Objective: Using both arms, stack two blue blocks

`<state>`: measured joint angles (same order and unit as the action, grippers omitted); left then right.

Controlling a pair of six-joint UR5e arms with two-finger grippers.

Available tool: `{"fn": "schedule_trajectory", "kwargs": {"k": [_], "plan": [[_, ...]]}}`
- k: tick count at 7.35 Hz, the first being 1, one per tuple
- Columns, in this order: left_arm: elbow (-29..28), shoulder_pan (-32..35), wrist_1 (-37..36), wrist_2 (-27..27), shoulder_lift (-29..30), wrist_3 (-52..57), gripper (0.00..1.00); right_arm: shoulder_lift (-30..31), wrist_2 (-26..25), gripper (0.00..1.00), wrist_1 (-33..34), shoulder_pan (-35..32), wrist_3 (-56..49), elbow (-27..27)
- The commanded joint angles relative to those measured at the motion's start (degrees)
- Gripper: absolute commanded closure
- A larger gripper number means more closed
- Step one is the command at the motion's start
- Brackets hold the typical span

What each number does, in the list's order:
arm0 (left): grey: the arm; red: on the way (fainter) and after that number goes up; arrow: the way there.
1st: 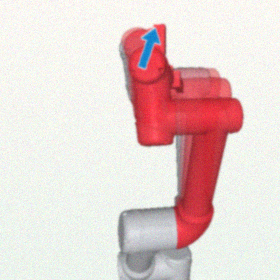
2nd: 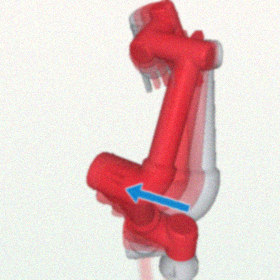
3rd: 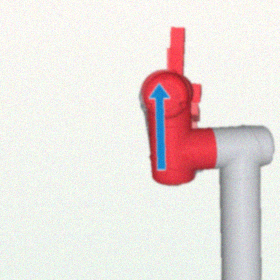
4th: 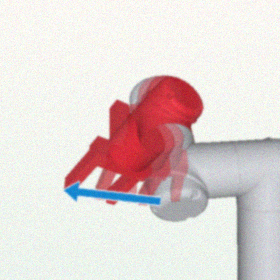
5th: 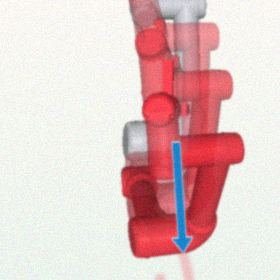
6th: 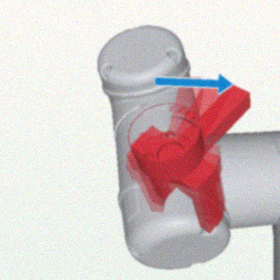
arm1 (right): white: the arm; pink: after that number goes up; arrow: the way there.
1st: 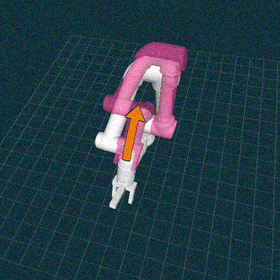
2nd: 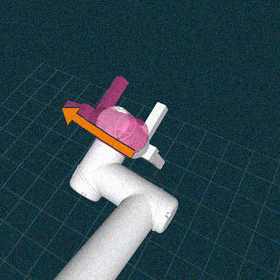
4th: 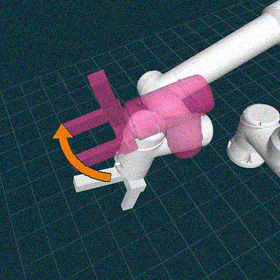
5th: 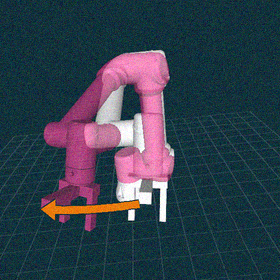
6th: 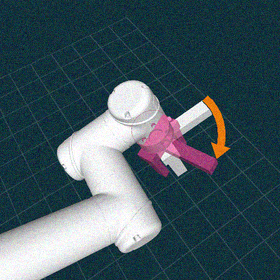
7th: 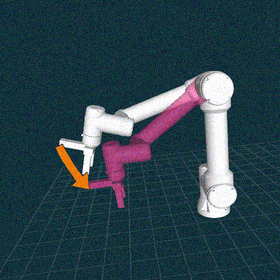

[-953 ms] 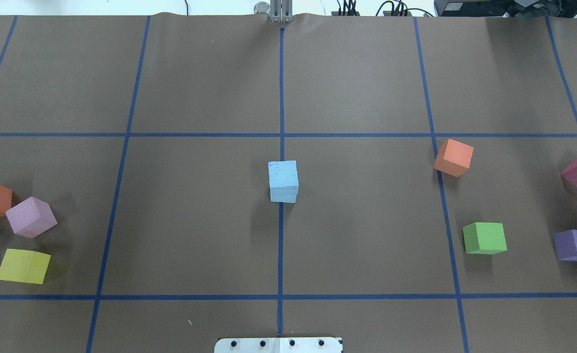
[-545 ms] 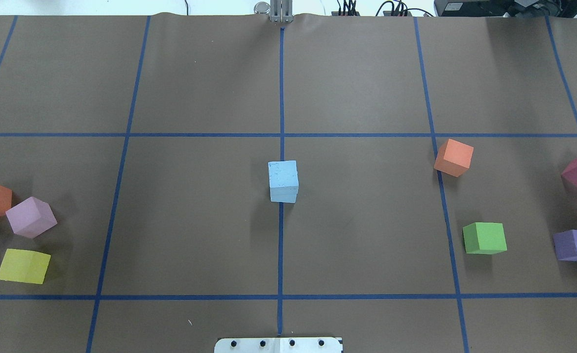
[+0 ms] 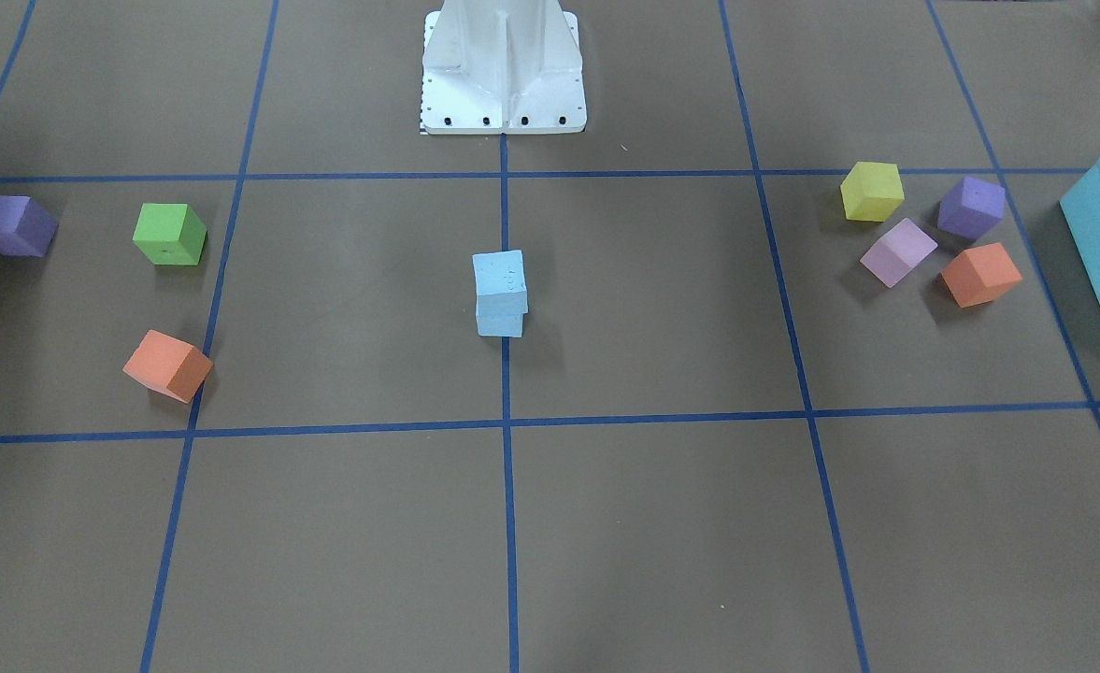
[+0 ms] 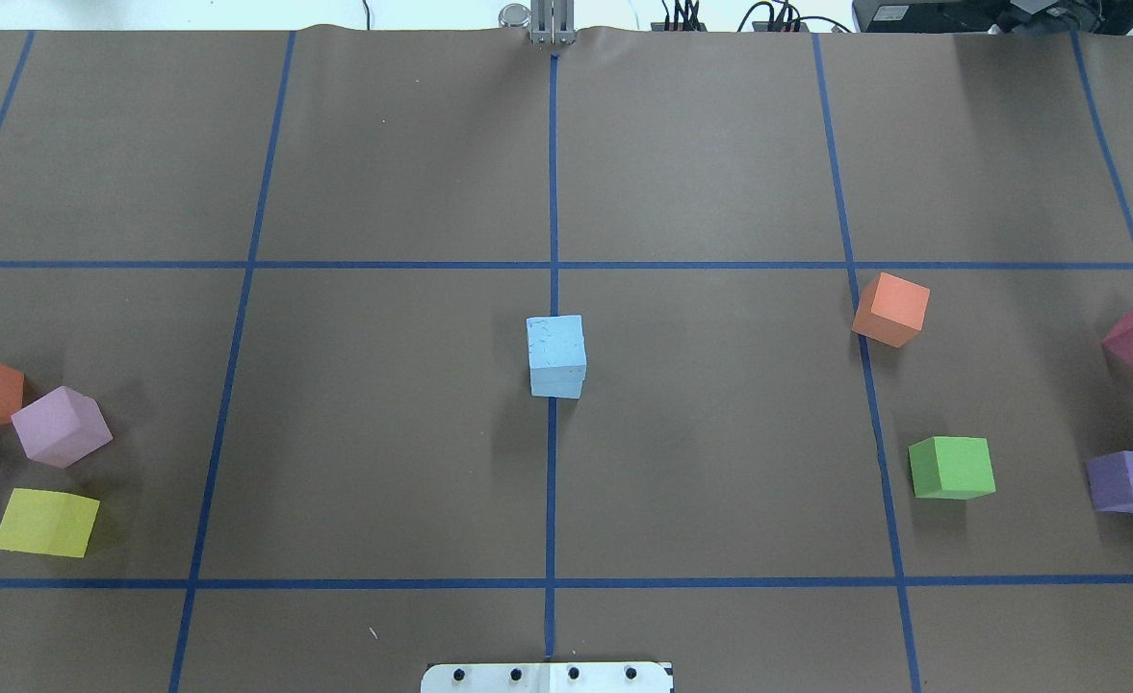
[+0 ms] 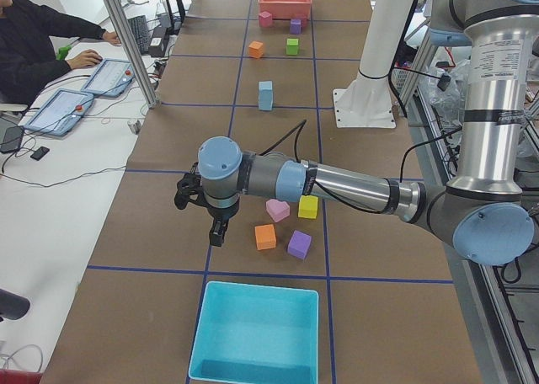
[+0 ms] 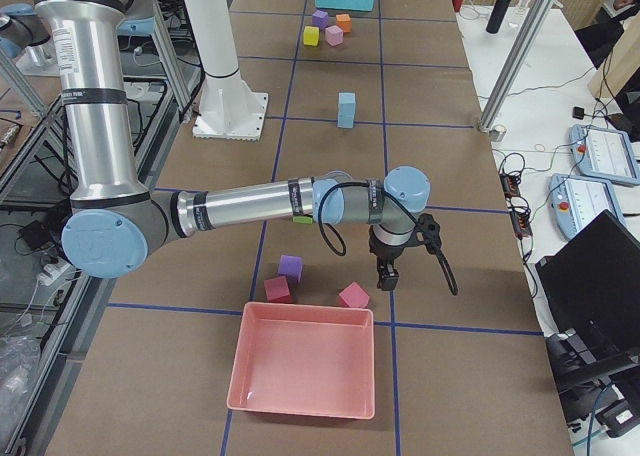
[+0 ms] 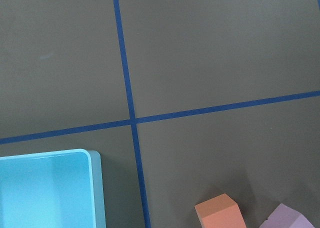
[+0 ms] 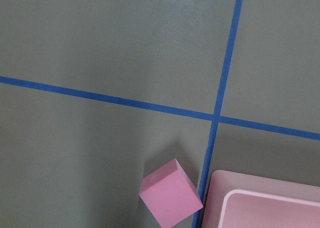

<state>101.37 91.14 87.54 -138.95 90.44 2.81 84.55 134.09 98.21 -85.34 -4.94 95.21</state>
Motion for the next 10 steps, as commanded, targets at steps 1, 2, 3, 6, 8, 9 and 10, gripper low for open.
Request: {"fn": "schedule_trajectory", "kwargs": {"k": [1,2,3,6,8,9,10], "plan": [[0.6,0.0,0.0,0.1,0.0,0.0,0.02,-0.3,-0.1,0.0,0.0,0.1,-0.1,-0.3],[0.8,0.1,-0.2,0.1,0.0,0.0,0.02,-0.4,-0.1,0.0,0.0,0.2,-0.1,-0.5],[0.8,0.1,-0.2,0.2,0.0,0.0,0.02,-0.4,0.0,0.0,0.0,0.2,0.0,-0.5],[1.3,0.1,-0.1,0.1,-0.5,-0.1,0.02,-0.4,0.0,0.0,0.0,0.3,0.0,-1.0],[1.4,0.1,-0.1,0.1,-0.5,-0.1,0.02,-0.5,0.0,0.0,0.0,0.3,0.0,-0.9],[1.5,0.1,-0.1,0.1,-0.5,-0.1,0.02,-0.6,0.0,0.0,0.0,0.3,0.0,-0.9],[1.5,0.0,-0.1,0.1,-0.5,-0.1,0.02,-0.6,0.0,0.0,0.0,0.3,0.0,-0.9]]}}
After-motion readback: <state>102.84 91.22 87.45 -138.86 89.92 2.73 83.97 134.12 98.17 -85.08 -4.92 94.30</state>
